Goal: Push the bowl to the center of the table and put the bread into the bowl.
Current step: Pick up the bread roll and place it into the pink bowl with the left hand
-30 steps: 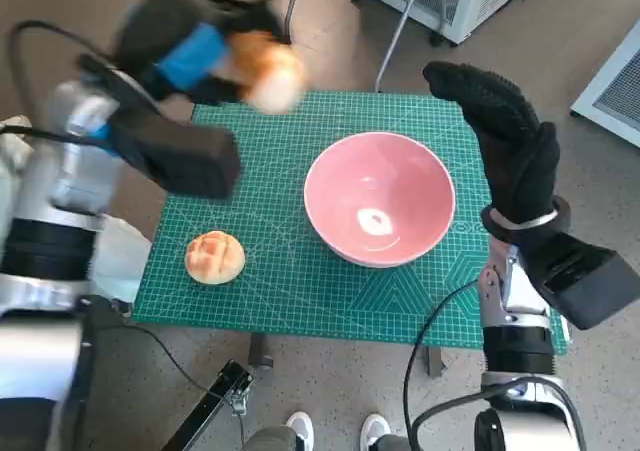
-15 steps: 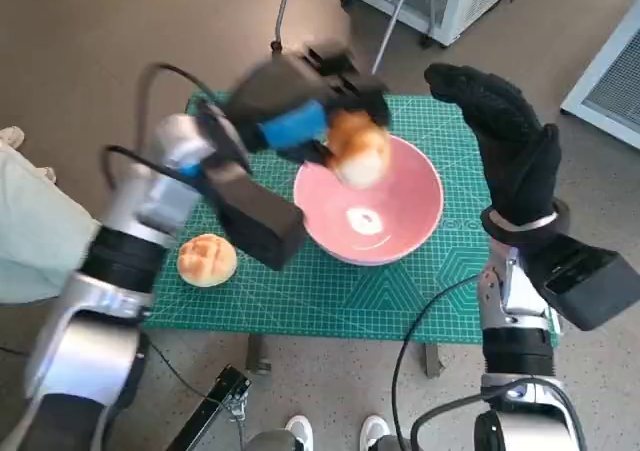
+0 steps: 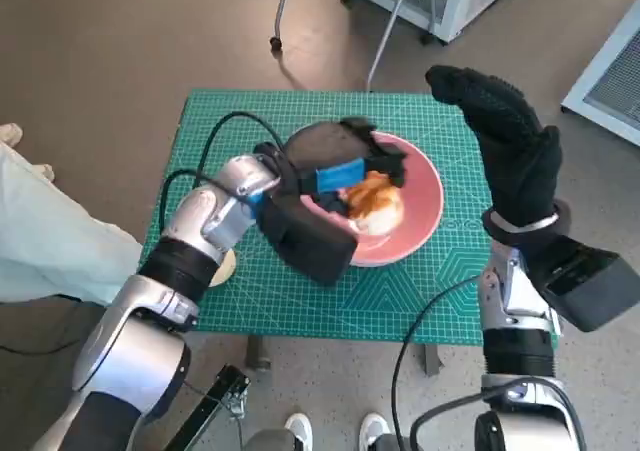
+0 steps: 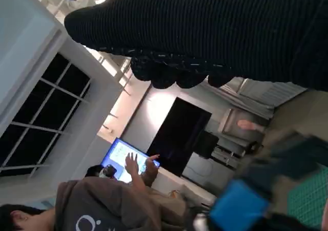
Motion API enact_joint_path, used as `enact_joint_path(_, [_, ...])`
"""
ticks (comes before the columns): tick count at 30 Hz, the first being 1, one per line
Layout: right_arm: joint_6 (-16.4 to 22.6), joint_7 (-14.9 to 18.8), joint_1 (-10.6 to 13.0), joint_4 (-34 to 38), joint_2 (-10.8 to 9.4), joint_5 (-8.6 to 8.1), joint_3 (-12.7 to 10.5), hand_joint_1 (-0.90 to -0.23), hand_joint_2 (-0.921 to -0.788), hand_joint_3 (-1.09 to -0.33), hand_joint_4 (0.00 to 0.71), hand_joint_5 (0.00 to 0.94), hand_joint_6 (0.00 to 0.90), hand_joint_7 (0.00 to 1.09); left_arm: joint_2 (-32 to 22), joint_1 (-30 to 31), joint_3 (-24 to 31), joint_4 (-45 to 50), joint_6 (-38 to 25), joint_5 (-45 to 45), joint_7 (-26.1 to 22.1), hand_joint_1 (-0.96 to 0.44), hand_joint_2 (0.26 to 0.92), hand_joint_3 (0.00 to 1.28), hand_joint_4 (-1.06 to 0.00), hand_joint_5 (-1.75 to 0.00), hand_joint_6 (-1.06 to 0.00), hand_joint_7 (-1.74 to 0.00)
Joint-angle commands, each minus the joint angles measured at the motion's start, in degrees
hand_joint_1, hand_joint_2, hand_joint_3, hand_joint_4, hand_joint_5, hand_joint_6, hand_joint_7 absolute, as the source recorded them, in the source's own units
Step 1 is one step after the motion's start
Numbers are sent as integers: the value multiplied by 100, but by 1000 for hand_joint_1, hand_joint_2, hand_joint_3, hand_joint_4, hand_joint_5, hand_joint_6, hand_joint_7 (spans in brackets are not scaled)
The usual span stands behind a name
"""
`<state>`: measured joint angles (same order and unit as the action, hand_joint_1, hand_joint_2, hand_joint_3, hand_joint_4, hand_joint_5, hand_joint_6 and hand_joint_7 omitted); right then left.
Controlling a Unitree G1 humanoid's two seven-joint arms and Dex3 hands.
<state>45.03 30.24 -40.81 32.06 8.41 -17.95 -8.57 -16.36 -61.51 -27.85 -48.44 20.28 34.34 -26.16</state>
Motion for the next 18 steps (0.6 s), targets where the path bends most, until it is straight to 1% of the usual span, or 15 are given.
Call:
enact_joint_path(1, [-23, -4, 156, -3, 35, 6, -25, -695, -921, -760, 294, 5, -1, 883, -85, 155, 231, 697, -699, -418, -829, -59, 820, 30, -19, -40, -15, -262])
enact_joint_path(8, [8, -75, 131, 2, -1, 59, -15, -697, -921, -759, 296, 6, -1, 882, -448, 514, 633, 1571, -660, -891, -1074, -61, 806, 14, -1, -3, -6, -273])
enact_joint_path(11, [-1, -97, 137, -37, -25, 68, 2, -698, -921, -759, 296, 5, -1, 883, -627, 668, 823, 1964, -721, -1125, -1233, -66, 806, 12, -4, -2, -1, -311])
enact_joint_path(15, [-26, -93, 161, -113, -53, 32, 21, -698, -921, -759, 296, 5, -1, 884, -1060, 1013, 1153, 2857, -1018, -1420, -1570, -58, 808, 11, -27, -12, -1, -340])
enact_joint_path(18, [-40, -109, 202, -207, -68, 31, 36, -697, -921, -758, 296, 5, -1, 885, -1494, 1408, 1480, 3600, -1142, -1641, -1788, -47, 809, 10, -41, -16, -3, -348])
